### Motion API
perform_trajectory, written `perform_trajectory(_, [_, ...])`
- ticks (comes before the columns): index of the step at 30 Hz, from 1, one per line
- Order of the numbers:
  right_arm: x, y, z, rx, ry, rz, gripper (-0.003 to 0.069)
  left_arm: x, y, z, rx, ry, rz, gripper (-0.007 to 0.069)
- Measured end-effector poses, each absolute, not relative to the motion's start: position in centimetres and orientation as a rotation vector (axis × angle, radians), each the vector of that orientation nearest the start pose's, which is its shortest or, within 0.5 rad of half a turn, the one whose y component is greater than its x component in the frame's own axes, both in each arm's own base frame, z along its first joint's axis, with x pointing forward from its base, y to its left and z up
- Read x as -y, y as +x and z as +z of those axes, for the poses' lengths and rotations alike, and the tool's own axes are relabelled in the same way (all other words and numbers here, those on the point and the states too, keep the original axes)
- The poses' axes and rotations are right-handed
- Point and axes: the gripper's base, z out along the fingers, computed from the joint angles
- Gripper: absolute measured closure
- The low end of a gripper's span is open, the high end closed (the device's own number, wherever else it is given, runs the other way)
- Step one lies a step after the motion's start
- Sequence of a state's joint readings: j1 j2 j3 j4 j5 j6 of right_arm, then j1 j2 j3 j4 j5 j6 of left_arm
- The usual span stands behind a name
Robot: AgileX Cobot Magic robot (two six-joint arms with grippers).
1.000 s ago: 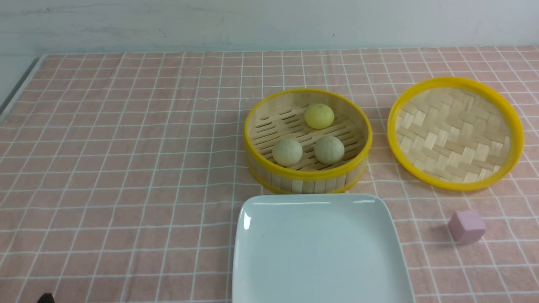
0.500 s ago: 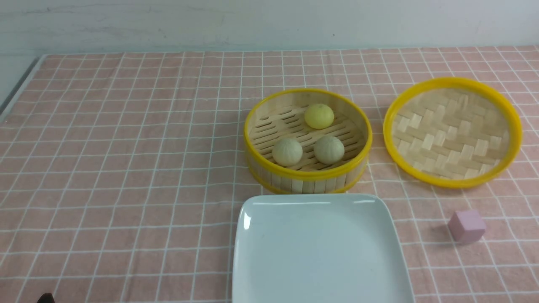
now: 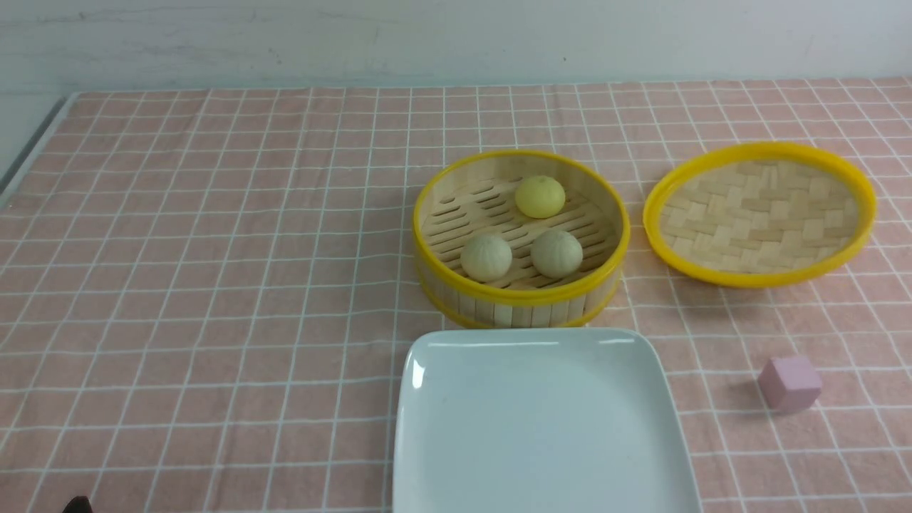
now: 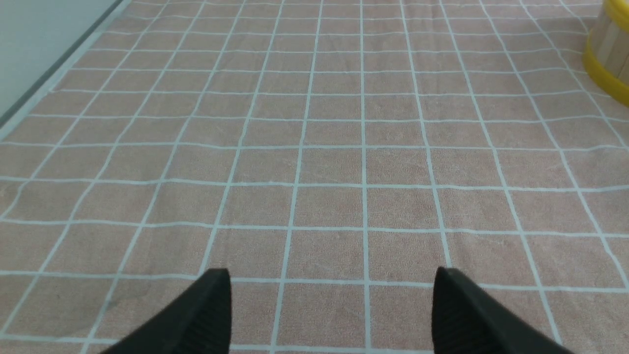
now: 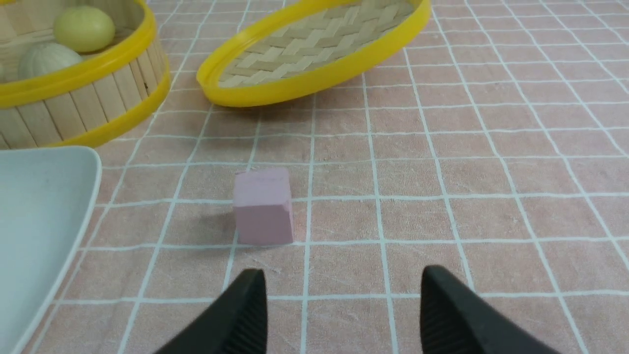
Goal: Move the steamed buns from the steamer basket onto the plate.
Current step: Use the right arm to grab the steamed stuffed bun that is closest to it
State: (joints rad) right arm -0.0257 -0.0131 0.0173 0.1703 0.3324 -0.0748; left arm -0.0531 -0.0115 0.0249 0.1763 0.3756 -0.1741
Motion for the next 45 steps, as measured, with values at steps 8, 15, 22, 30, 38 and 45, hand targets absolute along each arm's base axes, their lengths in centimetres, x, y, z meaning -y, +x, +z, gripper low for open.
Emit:
perform_trajectory(8, [-0.4,4.2,25.3,-1.540,0.073,0.119,0.0237,-0.3,5.3,17.2,-1.867,-0.004,0.017,0.0081])
perform_trajectory(15, [-1.0,1.0,31.3,-1.501,0.036,0.186,0.0237,-0.3,5.3,17.2,-1.867,-0.004,0.017,0.0081])
perform_trajectory(22, [-1.3,0.2,32.6,-1.463,0.040,0.231,0.0237,-0.3,5.3,17.2,-1.867,-0.004,0.017,0.0081])
perform_trajectory(30, [-1.4,0.2,32.7,-1.453,0.048,0.264,0.0237,-0.3,5.3,17.2,-1.867,-0.004,0.017,0.0081])
perform_trajectory(38, [-1.8,0.1,32.7,-1.460,0.065,0.349,0.0237,-0.3,5.3,17.2,-1.867,-0.004,0.017,0.0081])
perform_trajectory(45, [-2.4,0.0,31.9,-1.555,0.052,0.430,0.0237,-0.3,5.3,17.3,-1.856,-0.005,0.010,0.0081])
